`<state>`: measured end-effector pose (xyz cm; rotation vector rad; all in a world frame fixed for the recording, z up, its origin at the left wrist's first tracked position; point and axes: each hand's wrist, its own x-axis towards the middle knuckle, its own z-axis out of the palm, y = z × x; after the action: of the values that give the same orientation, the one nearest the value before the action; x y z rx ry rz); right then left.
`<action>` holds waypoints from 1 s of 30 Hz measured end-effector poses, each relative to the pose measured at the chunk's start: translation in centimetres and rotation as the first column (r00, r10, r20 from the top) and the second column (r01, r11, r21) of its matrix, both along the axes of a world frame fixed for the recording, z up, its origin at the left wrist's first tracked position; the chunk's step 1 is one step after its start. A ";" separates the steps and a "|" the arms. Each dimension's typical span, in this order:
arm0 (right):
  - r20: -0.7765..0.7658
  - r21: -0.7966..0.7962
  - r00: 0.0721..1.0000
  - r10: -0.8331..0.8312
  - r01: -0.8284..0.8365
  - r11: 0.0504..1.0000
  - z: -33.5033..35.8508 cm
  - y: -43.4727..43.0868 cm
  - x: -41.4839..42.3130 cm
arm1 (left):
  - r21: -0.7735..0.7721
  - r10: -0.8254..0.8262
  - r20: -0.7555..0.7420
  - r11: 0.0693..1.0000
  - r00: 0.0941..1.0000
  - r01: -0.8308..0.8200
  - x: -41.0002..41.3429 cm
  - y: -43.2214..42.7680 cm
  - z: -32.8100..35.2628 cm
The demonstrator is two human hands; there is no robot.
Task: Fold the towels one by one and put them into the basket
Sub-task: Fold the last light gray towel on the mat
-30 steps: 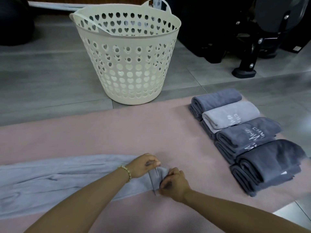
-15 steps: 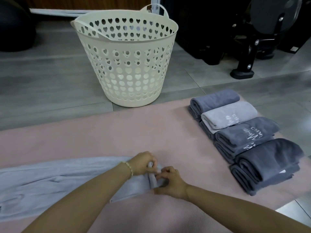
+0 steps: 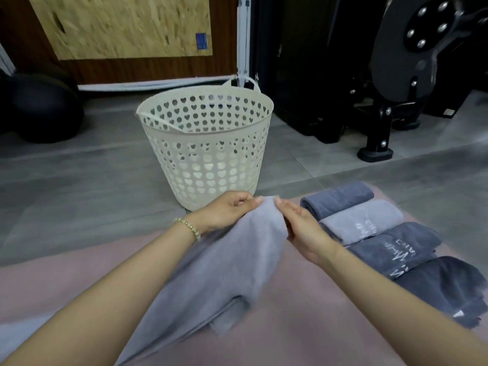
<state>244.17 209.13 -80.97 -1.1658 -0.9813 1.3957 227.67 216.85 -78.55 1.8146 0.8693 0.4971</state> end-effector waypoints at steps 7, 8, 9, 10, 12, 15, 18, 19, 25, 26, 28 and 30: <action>0.082 -0.151 0.963 0.258 -0.244 0.958 -0.6 -1.9 0.2 | -0.168 0.252 0.274 0.963 0.928 -0.212 1.4 2.8 5.3; 0.132 -0.188 0.951 0.279 -0.252 0.949 -0.9 -2.1 0.6 | -0.145 0.312 0.257 0.948 0.915 -0.282 1.3 3.6 5.5; 0.150 -0.222 0.939 0.309 -0.272 0.936 -1.3 -2.4 1.0 | -0.112 0.349 0.232 0.937 0.908 -0.331 1.2 4.4 5.5; 0.134 -0.250 0.936 0.325 -0.285 0.925 -1.8 -2.6 1.5 | -0.093 0.366 0.215 0.930 0.905 -0.354 1.3 5.1 5.4; 0.008 -0.297 0.950 0.311 -0.295 0.908 -2.2 -3.3 2.4 | -0.113 0.392 0.210 0.920 0.896 -0.376 1.8 6.2 4.5; -0.213 -0.331 0.954 0.211 -0.274 0.903 -2.2 -3.9 4.8 | -0.106 0.426 0.192 0.904 0.884 -0.413 3.5 7.9 2.9; -0.245 -0.361 0.961 0.124 -0.210 0.909 -3.4 -3.7 7.8 | -0.028 0.416 0.132 0.909 0.900 -0.416 6.1 9.7 0.2; -0.186 -0.386 0.976 0.114 -0.179 0.905 -4.4 -3.4 8.8 | 0.005 0.406 0.092 0.913 0.909 -0.408 7.0 10.1 -1.1; 0.401 -0.477 0.908 0.124 0.092 0.874 -15.9 -3.9 13.6 | 0.181 0.415 -0.181 0.905 0.891 -0.385 11.8 10.5 -12.2; 0.487 -0.460 0.866 0.117 0.141 0.877 -17.8 -4.3 13.8 | 0.152 0.405 -0.188 0.912 0.895 -0.381 12.5 9.9 -14.1; 0.593 -0.445 0.803 0.067 0.256 0.858 -19.9 -5.0 13.8 | 0.119 0.371 -0.197 0.928 0.907 -0.354 13.4 8.4 -17.9; 0.548 -0.463 0.836 -0.039 0.342 0.818 -21.1 -5.8 13.8 | 0.172 0.294 -0.241 0.951 0.925 -0.258 13.4 6.5 -21.8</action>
<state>257.97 203.35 -102.07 -2.1043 -0.7910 1.2415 241.10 223.38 -100.38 1.9217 1.3167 0.5089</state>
